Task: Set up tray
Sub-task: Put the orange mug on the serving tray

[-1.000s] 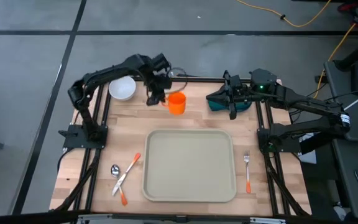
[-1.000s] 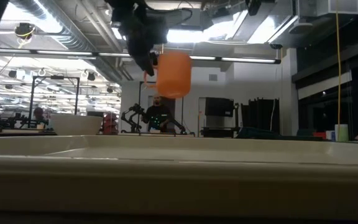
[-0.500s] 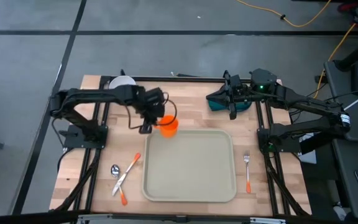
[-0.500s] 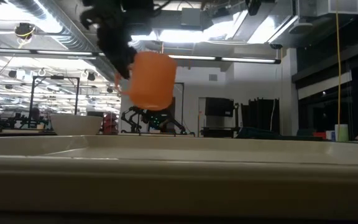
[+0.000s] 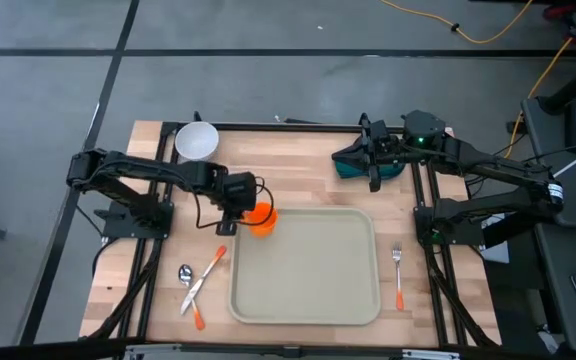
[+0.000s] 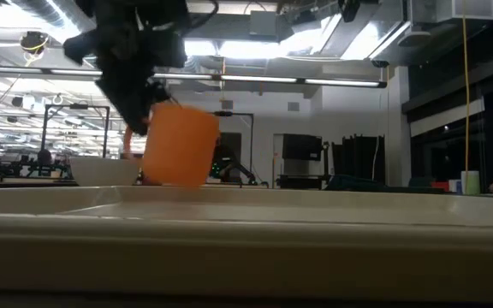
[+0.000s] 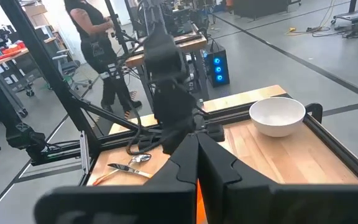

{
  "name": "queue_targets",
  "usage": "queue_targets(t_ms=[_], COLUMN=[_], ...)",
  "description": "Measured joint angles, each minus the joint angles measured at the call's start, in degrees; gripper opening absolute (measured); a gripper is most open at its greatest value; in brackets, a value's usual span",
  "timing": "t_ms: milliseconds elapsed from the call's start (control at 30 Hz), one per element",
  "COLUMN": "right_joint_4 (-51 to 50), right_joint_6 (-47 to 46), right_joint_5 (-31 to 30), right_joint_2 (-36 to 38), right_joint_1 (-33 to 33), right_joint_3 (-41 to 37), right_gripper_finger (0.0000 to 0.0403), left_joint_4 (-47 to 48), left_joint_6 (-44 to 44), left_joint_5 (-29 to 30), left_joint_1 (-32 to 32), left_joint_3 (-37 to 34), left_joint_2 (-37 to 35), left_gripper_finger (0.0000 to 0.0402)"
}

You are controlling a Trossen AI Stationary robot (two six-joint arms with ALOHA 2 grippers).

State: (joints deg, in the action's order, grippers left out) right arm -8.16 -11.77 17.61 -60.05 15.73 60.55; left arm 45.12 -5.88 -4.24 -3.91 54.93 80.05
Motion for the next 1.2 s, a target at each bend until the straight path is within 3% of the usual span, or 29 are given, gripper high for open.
queue_targets(t_ms=[367,1200], right_joint_4=[0.00,0.02], right_joint_6=[0.00,0.09], right_joint_5=[0.01,0.00], right_joint_2=[0.00,0.00], right_joint_1=[-0.01,0.00], right_joint_3=[0.00,0.00], right_gripper_finger=[0.0006,0.0006], left_joint_4=[-6.49,-3.91], left_joint_6=[1.19,-0.74], left_joint_5=[3.49,6.48], left_joint_1=[0.86,0.79], left_joint_3=[-7.49,-4.86], left_joint_2=[-0.09,0.09], left_gripper_finger=[0.0037,0.0071])
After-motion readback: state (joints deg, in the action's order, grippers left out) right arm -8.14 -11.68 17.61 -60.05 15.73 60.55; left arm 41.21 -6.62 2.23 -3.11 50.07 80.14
